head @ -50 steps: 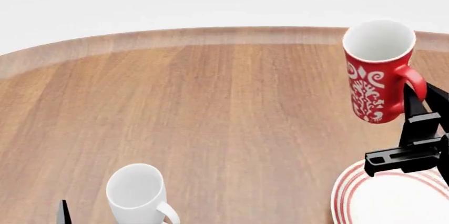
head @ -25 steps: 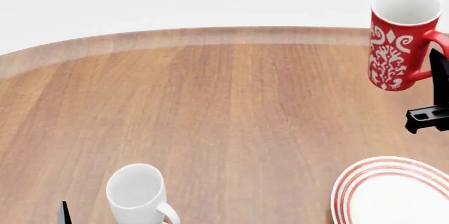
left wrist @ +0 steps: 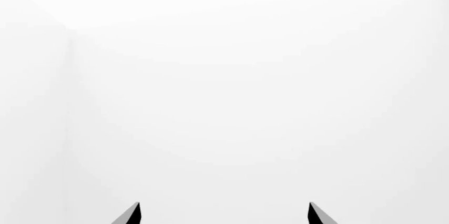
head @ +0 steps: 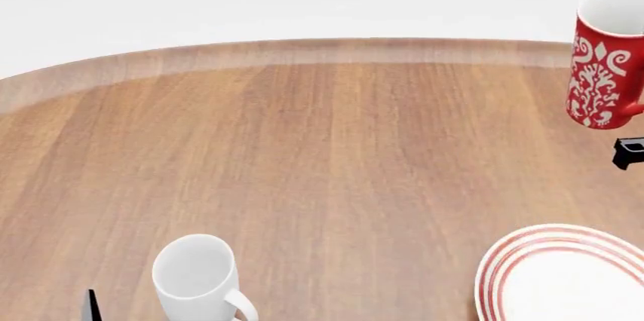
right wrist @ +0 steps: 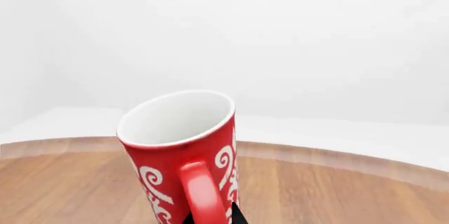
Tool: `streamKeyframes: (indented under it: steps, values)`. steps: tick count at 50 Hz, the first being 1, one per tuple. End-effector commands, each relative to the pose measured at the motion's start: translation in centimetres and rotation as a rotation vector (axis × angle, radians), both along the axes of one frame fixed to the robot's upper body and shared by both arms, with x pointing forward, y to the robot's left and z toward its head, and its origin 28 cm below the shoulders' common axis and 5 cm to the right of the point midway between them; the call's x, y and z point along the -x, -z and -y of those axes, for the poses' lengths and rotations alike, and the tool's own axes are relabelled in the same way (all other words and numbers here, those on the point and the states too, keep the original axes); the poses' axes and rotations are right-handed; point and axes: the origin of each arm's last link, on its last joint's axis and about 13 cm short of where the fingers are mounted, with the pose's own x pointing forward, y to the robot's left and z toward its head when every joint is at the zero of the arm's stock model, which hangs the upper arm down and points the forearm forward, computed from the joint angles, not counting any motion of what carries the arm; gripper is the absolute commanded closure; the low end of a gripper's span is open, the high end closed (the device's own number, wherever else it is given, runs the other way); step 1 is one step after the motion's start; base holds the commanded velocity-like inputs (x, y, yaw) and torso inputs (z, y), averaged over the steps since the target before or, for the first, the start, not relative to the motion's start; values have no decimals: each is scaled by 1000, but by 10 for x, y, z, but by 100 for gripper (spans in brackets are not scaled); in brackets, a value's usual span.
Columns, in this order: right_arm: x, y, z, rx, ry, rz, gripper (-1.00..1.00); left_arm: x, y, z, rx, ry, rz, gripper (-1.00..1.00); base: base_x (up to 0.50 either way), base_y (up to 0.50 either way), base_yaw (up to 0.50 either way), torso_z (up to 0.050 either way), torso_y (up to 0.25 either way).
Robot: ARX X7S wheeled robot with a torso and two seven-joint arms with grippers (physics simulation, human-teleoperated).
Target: Pick up the red mug and put it on the plate
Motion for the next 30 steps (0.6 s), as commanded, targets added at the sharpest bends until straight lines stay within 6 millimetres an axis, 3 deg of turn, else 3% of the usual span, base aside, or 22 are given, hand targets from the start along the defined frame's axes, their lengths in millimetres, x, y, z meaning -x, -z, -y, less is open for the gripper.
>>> streamKeyframes:
  steps: [1, 30]
  values:
    - [1, 15, 11, 12, 46, -44, 100, 0, 1, 0, -1, -1, 0, -100, 0, 0, 0, 0, 0]
    - [7, 55, 16, 40, 55, -50, 100, -4, 4, -1, -7, -4, -4, -100, 0, 0, 0, 0, 0]
